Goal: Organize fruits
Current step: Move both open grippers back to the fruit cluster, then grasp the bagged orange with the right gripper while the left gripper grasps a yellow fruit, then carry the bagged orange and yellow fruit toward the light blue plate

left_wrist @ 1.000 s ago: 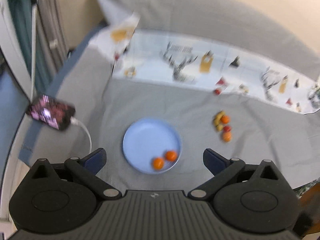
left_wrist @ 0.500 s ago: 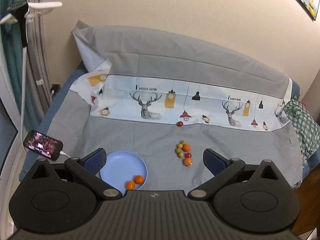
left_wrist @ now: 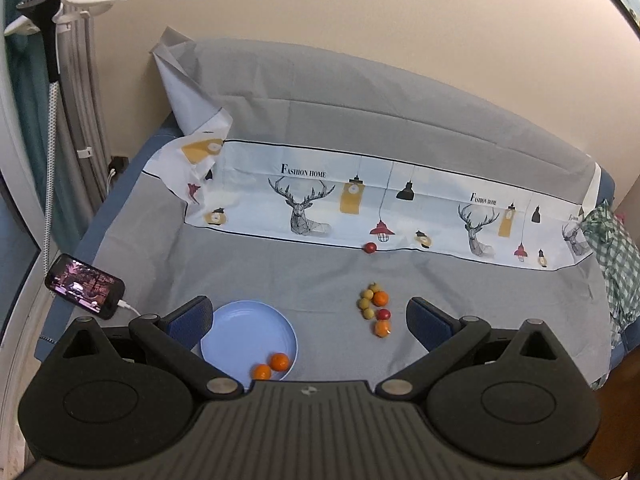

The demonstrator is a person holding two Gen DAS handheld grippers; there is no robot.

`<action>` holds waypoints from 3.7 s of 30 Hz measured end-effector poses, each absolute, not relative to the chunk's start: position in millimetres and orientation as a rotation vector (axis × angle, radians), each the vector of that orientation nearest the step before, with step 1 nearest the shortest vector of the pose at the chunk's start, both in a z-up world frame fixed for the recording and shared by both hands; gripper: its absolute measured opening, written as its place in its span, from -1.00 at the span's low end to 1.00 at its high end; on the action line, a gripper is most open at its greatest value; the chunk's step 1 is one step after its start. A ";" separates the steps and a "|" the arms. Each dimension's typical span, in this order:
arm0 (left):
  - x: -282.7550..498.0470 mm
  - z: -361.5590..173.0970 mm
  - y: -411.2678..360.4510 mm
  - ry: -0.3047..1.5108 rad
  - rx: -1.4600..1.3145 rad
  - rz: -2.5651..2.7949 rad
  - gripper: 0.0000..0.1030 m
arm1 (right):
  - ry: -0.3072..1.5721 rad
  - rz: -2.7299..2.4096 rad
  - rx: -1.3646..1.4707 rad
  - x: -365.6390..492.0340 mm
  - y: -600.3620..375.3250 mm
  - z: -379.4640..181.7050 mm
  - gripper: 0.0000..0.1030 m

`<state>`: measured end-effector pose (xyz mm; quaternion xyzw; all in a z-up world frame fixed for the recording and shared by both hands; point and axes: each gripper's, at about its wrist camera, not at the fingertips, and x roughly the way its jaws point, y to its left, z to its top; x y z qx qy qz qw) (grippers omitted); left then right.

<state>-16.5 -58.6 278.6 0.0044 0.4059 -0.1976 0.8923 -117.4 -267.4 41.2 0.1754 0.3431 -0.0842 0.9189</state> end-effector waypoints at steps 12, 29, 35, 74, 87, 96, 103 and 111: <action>33.5 257.2 -90.4 0.900 0.030 -0.384 0.99 | 0.758 -0.205 0.398 -93.1 -290.4 12.3 0.82; 134.4 135.4 -190.7 0.969 0.086 -0.450 0.99 | 0.784 -0.340 0.357 -27.1 -348.1 -91.1 0.82; 187.9 16.6 -241.7 1.107 0.188 -0.448 0.99 | 0.772 -0.335 0.286 15.9 -362.2 -147.0 0.82; 187.4 -97.0 -291.5 1.291 0.196 -0.493 -0.50 | 0.592 -0.528 0.298 23.8 -428.8 -181.1 -0.24; 74.9 -14.4 -116.6 1.222 0.159 -0.345 -0.50 | 0.662 -0.120 0.480 -68.9 -313.4 -62.2 -0.24; 28.4 -1.1 -13.9 1.138 0.099 -0.230 -0.50 | 0.652 0.102 0.276 -91.6 -214.4 -3.4 -0.24; 18.5 8.4 16.7 1.083 0.037 -0.221 -0.50 | 0.653 0.124 0.162 -98.9 -178.1 18.7 -0.24; 21.3 7.9 26.4 1.074 0.002 -0.222 -0.50 | 0.661 0.106 0.116 -99.0 -167.2 22.8 -0.24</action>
